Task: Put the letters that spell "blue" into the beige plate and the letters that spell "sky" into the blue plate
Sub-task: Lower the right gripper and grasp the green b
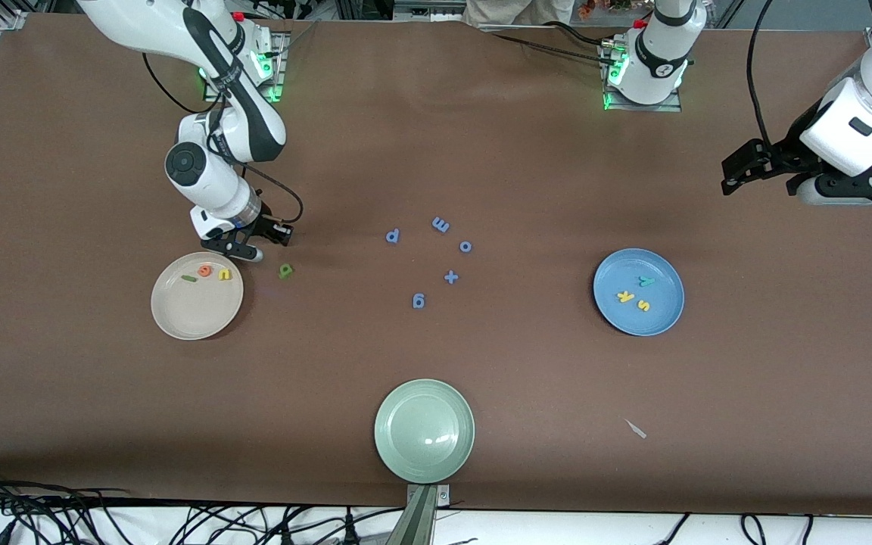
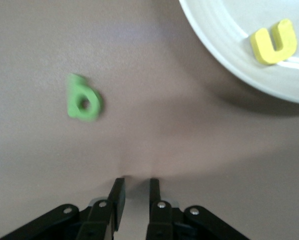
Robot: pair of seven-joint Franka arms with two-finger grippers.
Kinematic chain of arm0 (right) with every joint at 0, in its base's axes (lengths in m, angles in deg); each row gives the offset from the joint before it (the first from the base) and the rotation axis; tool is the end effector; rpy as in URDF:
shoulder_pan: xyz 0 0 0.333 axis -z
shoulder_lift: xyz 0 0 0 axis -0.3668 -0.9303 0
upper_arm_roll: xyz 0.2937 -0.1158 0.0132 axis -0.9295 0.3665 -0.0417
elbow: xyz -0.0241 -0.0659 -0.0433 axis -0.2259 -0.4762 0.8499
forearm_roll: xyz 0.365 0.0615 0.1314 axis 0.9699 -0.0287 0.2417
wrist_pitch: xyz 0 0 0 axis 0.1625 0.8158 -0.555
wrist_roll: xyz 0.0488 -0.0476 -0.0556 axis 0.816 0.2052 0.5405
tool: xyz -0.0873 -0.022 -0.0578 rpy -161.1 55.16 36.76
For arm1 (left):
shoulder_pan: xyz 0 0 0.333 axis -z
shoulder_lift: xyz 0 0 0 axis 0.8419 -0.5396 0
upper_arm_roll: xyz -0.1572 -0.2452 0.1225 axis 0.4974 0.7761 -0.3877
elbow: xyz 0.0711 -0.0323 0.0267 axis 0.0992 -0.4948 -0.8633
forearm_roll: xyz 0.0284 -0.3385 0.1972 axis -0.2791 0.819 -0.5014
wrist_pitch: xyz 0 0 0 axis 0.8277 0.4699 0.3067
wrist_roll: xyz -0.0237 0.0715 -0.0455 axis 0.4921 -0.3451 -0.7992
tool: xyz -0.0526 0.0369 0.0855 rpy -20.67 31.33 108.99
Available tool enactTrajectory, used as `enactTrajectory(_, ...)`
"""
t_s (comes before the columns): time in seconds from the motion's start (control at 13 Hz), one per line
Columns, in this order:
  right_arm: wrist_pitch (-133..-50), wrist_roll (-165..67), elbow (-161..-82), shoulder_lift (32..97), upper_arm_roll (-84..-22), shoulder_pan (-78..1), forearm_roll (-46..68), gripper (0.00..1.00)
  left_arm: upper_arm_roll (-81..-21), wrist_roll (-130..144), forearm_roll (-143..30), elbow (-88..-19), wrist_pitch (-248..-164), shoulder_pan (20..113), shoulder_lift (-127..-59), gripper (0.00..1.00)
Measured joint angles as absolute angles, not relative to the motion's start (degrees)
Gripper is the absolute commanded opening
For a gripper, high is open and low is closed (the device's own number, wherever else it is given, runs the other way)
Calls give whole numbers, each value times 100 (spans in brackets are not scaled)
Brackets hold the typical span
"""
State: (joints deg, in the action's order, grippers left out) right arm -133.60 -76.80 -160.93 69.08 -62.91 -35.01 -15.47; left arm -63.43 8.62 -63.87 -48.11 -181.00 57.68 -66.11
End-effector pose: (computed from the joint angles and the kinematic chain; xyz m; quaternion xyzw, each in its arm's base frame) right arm 0.4718 0.1486 0.1802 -0.9904 0.1293 0.0135 0.0478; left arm 0.5466 -0.0646 0.6019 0.9997 0.0152 -0.0121 0.0115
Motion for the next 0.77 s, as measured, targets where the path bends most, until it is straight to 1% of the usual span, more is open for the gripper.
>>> enactTrajectory(0.08,-13236,-7679,-16020,6911,-6273,-3497,-1547,25,-6343,857,-6387,-4811,-18097,5767,-6612,100)
enactTrajectory(0.15,-13117,-7679,-15934,6914,-6255,-3492,-1547,36,-6342,853,-6387,-4811,-18094,5767,-6611,100)
enactTrajectory(0.23,-13047,-7679,-15863,6916,-6249,-3484,-1547,53,-6343,851,-6387,-4811,-18093,5763,-6612,100)
enactTrajectory(0.31,-13012,-7679,-15802,6917,-6249,-3477,-1547,59,-6345,851,-6390,-4811,-18091,5751,-6611,100)
enactTrajectory(0.38,-12962,-7680,-15717,6917,-6249,-3473,-1547,61,-6348,848,-6410,-4811,-18088,5727,-6612,100)
enactTrajectory(0.54,-12584,-7686,-15331,6896,-6249,-3464,-1547,62,-6356,833,-6493,-4811,-18085,5699,-6612,100)
enactTrajectory(0.77,-12226,-7700,-14673,6609,-6215,-3451,-1547,62,-6351,827,-6506,-4811,-18084,5697,-6612,100)
